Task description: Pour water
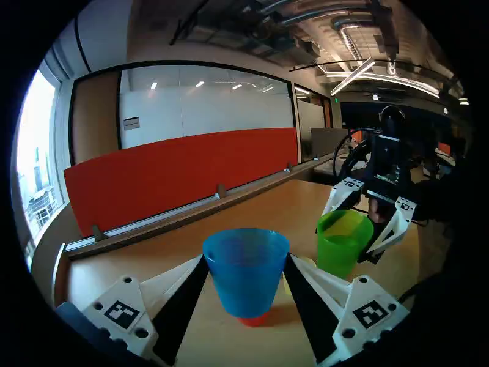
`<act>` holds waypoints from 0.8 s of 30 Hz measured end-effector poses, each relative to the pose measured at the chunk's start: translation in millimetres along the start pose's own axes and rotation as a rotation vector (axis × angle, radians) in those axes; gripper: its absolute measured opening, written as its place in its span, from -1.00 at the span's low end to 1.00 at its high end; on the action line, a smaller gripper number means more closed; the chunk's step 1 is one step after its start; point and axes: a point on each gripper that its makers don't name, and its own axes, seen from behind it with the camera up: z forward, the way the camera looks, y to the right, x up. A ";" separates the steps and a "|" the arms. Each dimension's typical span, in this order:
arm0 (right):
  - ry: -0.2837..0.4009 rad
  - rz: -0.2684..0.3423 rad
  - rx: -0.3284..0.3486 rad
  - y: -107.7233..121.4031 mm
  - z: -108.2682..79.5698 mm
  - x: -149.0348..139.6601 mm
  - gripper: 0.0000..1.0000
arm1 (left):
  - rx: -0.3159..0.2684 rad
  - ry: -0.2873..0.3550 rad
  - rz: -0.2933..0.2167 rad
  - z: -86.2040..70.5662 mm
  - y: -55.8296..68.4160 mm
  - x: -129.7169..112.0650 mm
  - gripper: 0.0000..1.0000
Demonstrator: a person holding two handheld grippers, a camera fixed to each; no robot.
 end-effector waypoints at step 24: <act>-0.086 0.010 0.038 -7.8 -13.4 -29.8 0.81 | -0.085 -0.127 0.056 8.2 29.6 -46.0 0.71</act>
